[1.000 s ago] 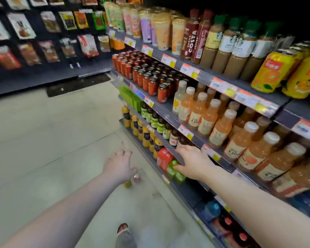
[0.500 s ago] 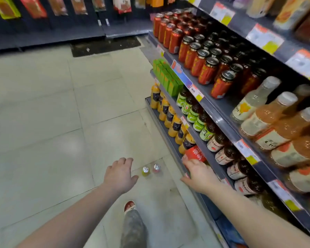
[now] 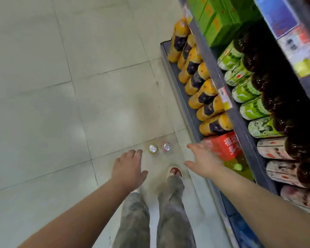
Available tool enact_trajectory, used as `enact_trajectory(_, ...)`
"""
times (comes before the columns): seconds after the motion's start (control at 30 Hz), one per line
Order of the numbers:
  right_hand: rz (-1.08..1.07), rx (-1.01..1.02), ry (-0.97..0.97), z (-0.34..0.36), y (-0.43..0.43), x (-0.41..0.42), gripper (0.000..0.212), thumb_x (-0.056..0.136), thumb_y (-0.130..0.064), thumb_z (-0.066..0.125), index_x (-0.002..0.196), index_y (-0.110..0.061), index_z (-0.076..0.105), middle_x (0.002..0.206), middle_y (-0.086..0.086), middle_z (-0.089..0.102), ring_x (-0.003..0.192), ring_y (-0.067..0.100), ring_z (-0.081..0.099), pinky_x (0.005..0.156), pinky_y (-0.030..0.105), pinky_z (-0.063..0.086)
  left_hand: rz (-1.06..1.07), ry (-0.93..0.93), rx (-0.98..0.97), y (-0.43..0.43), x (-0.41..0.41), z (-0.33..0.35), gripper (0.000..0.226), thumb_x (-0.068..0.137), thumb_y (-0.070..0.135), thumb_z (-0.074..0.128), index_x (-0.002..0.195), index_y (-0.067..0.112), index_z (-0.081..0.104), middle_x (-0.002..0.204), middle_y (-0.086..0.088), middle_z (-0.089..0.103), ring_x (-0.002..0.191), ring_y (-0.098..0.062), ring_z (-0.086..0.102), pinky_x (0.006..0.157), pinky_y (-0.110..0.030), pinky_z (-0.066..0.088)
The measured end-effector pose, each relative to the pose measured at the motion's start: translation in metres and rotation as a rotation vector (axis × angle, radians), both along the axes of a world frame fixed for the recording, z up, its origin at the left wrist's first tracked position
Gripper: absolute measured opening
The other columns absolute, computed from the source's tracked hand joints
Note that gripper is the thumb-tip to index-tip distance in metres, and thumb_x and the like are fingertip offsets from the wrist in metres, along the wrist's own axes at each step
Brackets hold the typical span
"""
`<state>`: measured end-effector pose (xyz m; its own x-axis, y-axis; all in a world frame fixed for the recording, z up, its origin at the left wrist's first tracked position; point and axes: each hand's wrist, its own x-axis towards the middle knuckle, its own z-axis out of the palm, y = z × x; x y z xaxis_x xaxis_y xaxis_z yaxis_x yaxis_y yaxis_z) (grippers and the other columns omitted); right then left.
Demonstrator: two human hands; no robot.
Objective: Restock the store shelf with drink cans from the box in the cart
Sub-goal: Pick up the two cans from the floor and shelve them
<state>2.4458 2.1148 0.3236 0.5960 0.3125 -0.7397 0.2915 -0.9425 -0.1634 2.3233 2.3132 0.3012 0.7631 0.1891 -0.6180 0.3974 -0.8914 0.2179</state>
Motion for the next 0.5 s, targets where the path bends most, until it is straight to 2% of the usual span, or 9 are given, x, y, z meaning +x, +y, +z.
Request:
enact_trajectory(0.1, 0.016, -0.007, 0.065, -0.061, 0.004, 0.017, 0.061, 0.085, -0.038, 0.06, 0.137, -0.016, 0.038, 0.139, 0.011, 0.042, 0.126, 0.029, 0.043, 0.102, 0.039, 0.039, 0.045, 0.065, -0.027, 0.001, 0.006, -0.058, 0.071, 0.084, 0.045, 0.055, 0.142, 0.017, 0.025, 0.141, -0.004, 0.041, 0.127, -0.025, 0.041, 0.101, -0.037, 0.036)
enact_trajectory(0.2, 0.031, -0.041, 0.098, -0.119, 0.004, 0.029, 0.065, 0.082, -0.038, 0.062, 0.138, -0.019, 0.036, 0.141, 0.008, 0.04, 0.124, 0.029, 0.045, 0.099, 0.037, 0.041, 0.062, 0.111, -0.027, 0.002, 0.013, -0.117, 0.073, 0.084, 0.045, 0.056, 0.143, 0.017, 0.023, 0.141, -0.004, 0.041, 0.127, -0.025, 0.042, 0.1, -0.036, 0.037)
enact_trajectory(0.33, 0.084, -0.056, 0.132, -0.203, 0.004, 0.044, 0.069, 0.08, -0.036, 0.065, 0.139, -0.018, 0.033, 0.141, 0.01, 0.037, 0.126, 0.031, 0.042, 0.102, 0.041, 0.039, 0.097, 0.131, -0.051, -0.004, 0.027, -0.197, 0.075, 0.084, 0.043, 0.058, 0.143, 0.016, 0.022, 0.14, -0.006, 0.04, 0.126, -0.027, 0.042, 0.099, -0.038, 0.037)
enact_trajectory(0.5, 0.127, -0.032, 0.116, -0.297, 0.006, 0.055, 0.078, 0.076, -0.037, 0.068, 0.141, -0.021, 0.028, 0.143, 0.01, 0.036, 0.124, 0.031, 0.044, 0.098, 0.039, 0.039, 0.106, 0.124, -0.073, -0.015, 0.042, -0.288, 0.08, 0.082, 0.043, 0.061, 0.145, 0.016, 0.019, 0.144, -0.006, 0.034, 0.129, -0.027, 0.037, 0.101, -0.039, 0.034)
